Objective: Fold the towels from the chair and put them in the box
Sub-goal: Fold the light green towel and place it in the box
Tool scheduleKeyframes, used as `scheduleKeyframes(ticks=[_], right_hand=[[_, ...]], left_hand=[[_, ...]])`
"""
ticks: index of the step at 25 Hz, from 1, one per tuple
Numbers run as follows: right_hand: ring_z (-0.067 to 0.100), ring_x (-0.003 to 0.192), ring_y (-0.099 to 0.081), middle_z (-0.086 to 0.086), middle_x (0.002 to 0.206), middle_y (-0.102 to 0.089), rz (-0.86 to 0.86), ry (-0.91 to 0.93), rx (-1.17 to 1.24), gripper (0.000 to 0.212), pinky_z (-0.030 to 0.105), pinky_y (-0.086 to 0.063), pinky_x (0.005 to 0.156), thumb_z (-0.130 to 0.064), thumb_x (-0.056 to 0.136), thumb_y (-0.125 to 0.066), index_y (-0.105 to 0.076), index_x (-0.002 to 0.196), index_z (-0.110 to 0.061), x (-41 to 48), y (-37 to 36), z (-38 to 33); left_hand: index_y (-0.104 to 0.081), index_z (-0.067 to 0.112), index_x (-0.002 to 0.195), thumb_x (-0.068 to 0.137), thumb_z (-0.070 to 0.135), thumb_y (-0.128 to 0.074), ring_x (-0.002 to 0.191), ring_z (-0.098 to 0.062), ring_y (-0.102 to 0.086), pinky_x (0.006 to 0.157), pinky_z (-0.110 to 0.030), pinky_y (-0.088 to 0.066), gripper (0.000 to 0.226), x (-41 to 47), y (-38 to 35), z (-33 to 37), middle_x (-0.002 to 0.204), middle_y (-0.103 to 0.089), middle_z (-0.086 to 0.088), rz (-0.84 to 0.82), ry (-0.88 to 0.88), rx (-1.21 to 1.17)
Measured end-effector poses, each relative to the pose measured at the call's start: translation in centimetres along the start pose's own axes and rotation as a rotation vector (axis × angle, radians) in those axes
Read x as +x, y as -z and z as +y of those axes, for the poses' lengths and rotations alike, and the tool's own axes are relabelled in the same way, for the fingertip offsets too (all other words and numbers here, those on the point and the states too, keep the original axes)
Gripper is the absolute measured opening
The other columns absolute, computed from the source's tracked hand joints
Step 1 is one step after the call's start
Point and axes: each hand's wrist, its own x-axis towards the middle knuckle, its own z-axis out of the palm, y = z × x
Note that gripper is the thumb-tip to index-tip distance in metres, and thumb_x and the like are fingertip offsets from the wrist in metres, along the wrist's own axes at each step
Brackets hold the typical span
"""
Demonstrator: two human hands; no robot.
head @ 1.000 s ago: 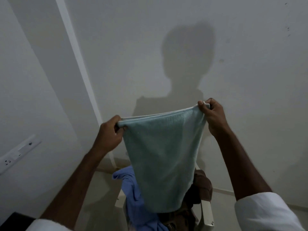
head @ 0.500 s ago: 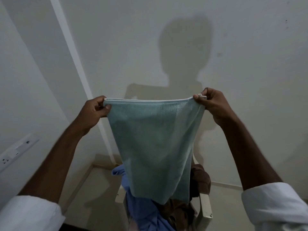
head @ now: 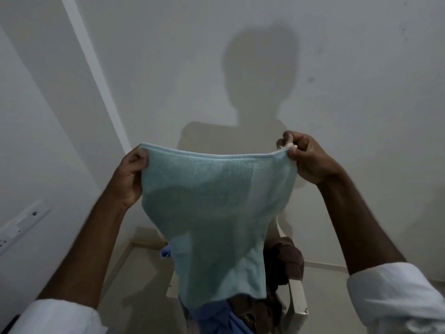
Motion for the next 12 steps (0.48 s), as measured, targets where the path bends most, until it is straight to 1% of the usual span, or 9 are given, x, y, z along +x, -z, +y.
scheduleKeyframes(ticks=[1,2,3,4,5,7,9,12], right_hand=[[0.008,0.062,-0.052,-0.003,0.071,-0.056,0.06,-0.023,-0.074,0.026,0.02,-0.039,0.054,-0.021,0.079,-0.083,-0.057,0.074,-0.018,0.3,-0.3,-0.1],[0.008,0.062,-0.054,-0.005,0.069,-0.058,0.155,-0.056,-0.163,0.033,0.022,-0.04,0.054,-0.029,0.074,-0.087,-0.056,0.074,-0.018,0.7,-0.6,-0.2],[0.009,0.062,-0.055,-0.006,0.068,-0.058,0.222,-0.079,-0.207,0.037,0.024,-0.04,0.054,-0.036,0.071,-0.088,-0.055,0.073,-0.019,1.0,-0.6,-0.1],[0.011,0.062,-0.053,-0.004,0.068,-0.056,0.231,-0.071,-0.181,0.035,0.027,-0.038,0.054,-0.037,0.073,-0.085,-0.055,0.073,-0.019,1.1,-0.5,0.3],[0.012,0.062,-0.05,-0.002,0.069,-0.053,0.212,-0.048,-0.127,0.031,0.028,-0.035,0.052,-0.032,0.079,-0.082,-0.055,0.073,-0.019,1.2,-0.2,0.5],[0.012,0.06,-0.049,-0.001,0.07,-0.051,0.199,-0.043,-0.097,0.024,0.025,-0.035,0.049,-0.025,0.087,-0.076,-0.056,0.075,-0.019,0.8,0.1,0.4],[0.01,0.06,-0.052,-0.001,0.07,-0.053,0.246,-0.074,-0.143,0.025,0.022,-0.038,0.048,-0.03,0.083,-0.077,-0.056,0.075,-0.018,0.4,0.1,0.5],[0.011,0.065,-0.058,0.0,0.074,-0.058,0.332,-0.16,-0.238,0.026,0.025,-0.047,0.055,-0.033,0.079,-0.077,-0.056,0.074,-0.018,0.2,0.6,1.2]], left_hand=[[-0.069,0.02,0.08,0.099,0.011,-0.049,0.071,-0.009,-0.063,0.065,-0.025,-0.053,0.029,0.1,-0.2,0.0,0.076,-0.067,0.007,0.006,-0.02,0.057],[-0.065,0.02,0.081,0.1,0.013,-0.05,0.071,-0.008,-0.061,0.064,-0.024,-0.052,0.025,0.5,-0.1,-0.2,0.076,-0.065,0.007,0.044,-0.031,0.079],[-0.063,0.021,0.081,0.1,0.014,-0.05,0.072,-0.007,-0.06,0.064,-0.022,-0.052,0.024,0.8,-0.1,-0.1,0.077,-0.064,0.007,0.078,-0.032,0.033],[-0.062,0.022,0.08,0.101,0.014,-0.049,0.075,-0.008,-0.06,0.065,-0.021,-0.052,0.025,0.9,-0.2,0.1,0.08,-0.063,0.007,0.099,-0.026,-0.047],[-0.061,0.023,0.08,0.101,0.016,-0.048,0.078,-0.009,-0.06,0.066,-0.021,-0.053,0.026,0.9,-0.1,0.0,0.083,-0.063,0.005,0.095,-0.037,-0.096],[-0.06,0.024,0.081,0.101,0.02,-0.049,0.081,-0.011,-0.059,0.069,-0.023,-0.054,0.023,0.7,0.0,-0.6,0.086,-0.061,0.003,0.072,-0.054,-0.104],[-0.058,0.022,0.082,0.101,0.02,-0.051,0.078,-0.01,-0.057,0.068,-0.023,-0.053,0.02,0.5,-0.3,-1.1,0.084,-0.059,0.003,0.054,-0.05,-0.092],[-0.06,0.018,0.087,0.099,0.02,-0.052,0.074,-0.01,-0.056,0.066,-0.023,-0.052,0.015,0.6,-1.1,-1.6,0.082,-0.058,0.001,0.026,-0.013,-0.102]])
